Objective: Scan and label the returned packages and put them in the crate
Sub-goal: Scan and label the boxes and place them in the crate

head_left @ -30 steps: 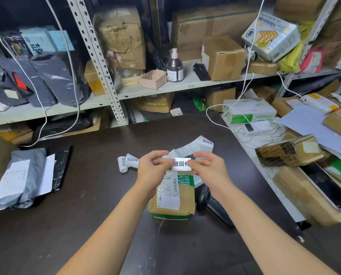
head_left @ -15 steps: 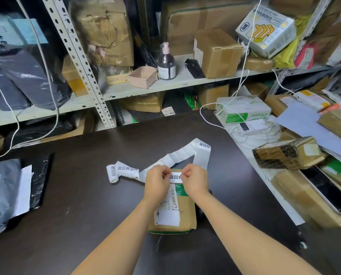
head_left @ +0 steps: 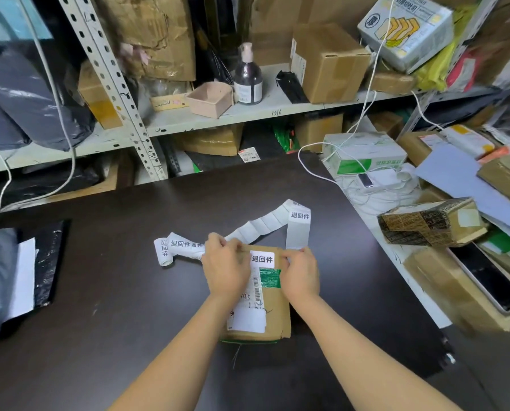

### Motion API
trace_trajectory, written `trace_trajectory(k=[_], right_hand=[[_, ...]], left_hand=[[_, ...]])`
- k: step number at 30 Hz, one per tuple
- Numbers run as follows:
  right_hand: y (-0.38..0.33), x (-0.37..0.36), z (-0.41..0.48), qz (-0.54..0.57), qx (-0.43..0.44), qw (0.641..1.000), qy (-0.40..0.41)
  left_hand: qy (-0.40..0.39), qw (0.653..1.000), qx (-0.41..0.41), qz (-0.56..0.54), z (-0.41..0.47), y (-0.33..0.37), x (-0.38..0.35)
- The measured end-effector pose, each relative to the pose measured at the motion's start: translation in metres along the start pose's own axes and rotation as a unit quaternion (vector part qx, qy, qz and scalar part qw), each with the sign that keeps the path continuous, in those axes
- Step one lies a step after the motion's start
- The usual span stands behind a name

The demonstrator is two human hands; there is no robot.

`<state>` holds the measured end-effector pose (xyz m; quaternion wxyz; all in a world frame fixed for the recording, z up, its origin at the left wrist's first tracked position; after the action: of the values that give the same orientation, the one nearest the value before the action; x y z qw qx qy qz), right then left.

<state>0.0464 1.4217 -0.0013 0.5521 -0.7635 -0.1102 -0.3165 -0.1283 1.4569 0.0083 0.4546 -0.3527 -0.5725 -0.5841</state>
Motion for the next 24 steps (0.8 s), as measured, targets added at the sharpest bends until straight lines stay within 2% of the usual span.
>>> trace_trajectory(k=[3, 5, 8, 14, 16, 19, 24], right_hand=[[0.006, 0.006, -0.004, 0.032, 0.002, 0.999, -0.014], [0.007, 0.006, -0.007, 0.045, 0.006, 0.998, -0.044], [0.009, 0.002, -0.016, 0.025, -0.005, 0.994, -0.102], [-0.006, -0.006, -0.033, 0.058, 0.039, 0.982, -0.177], [-0.015, -0.010, -0.044, 0.070, 0.064, 0.977, -0.193], [-0.038, -0.024, -0.070, 0.100, 0.111, 0.963, -0.226], [-0.079, -0.064, -0.145, 0.125, 0.153, 0.933, -0.300]], left_hand=[[-0.010, 0.992, 0.116, -0.054, -0.008, -0.027, 0.005], [-0.066, 0.978, 0.158, -0.119, -0.016, -0.044, -0.001], [-0.136, 0.964, 0.161, -0.163, -0.032, -0.061, -0.003], [-0.153, 0.940, 0.140, -0.270, -0.077, -0.073, 0.017], [-0.135, 0.924, 0.152, -0.324, -0.099, -0.078, 0.030], [-0.065, 0.909, 0.183, -0.369, -0.136, -0.101, 0.061], [0.013, 0.894, 0.246, -0.375, -0.220, -0.159, 0.114]])
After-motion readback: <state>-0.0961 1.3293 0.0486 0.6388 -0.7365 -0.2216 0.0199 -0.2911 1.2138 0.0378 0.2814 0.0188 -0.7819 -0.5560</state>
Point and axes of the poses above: each hand's wrist, its own z-axis towards the middle knuckle, its own x-axis out of the back of the hand, y = z × x, the point moved 6 cm from there along z, towards the middle knuckle, and after that the axes turned 13 degrees about z, right-handed, at the moved point
